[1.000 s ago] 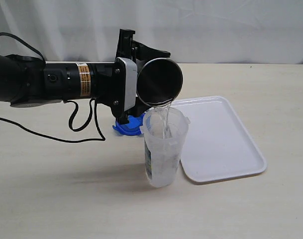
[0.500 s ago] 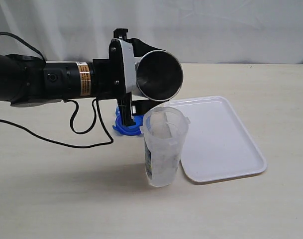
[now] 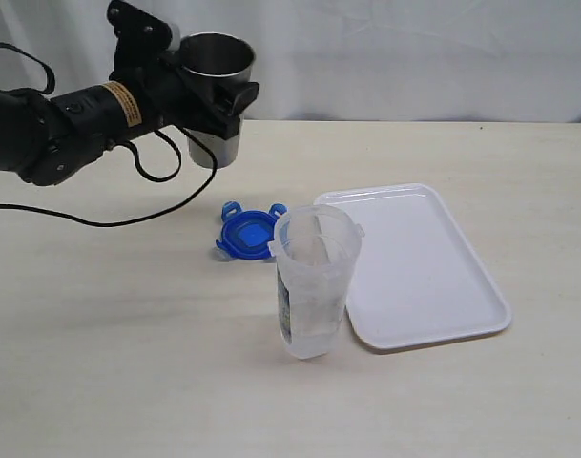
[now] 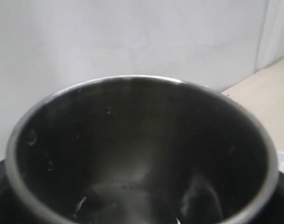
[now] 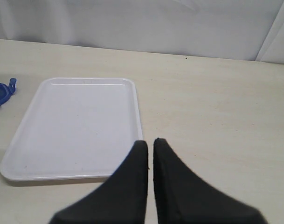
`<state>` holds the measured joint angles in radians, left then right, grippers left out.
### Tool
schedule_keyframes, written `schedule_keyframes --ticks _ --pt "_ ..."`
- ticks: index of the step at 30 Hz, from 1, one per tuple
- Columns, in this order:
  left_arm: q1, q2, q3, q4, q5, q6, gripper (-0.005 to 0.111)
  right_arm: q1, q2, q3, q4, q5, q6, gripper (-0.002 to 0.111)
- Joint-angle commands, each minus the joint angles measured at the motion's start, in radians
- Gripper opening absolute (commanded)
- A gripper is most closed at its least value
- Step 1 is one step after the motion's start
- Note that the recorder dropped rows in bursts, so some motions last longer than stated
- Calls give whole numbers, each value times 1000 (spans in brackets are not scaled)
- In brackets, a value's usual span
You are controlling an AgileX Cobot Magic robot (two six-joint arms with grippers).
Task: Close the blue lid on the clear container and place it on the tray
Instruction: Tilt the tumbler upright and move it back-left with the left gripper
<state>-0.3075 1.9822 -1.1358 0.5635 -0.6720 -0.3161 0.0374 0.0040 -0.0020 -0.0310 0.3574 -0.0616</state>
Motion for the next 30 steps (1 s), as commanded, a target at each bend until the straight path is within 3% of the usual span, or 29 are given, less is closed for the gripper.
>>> schedule_keyframes --ticks 1,10,20,30 --pt "40 96 -123 -25 -37 -42 0 -4 -4 2 -3 -2 -3 5" --pt "99 239 -329 -131 -13 -48 0 -4 -4 2 -3 -2 -3 5" --pt "199 302 -336 -134 -68 -40 0 -4 -4 2 -3 -2 -3 5" --pt "204 377 -374 -157 -107 -18 0 -4 -4 2 -3 -2 -3 5"
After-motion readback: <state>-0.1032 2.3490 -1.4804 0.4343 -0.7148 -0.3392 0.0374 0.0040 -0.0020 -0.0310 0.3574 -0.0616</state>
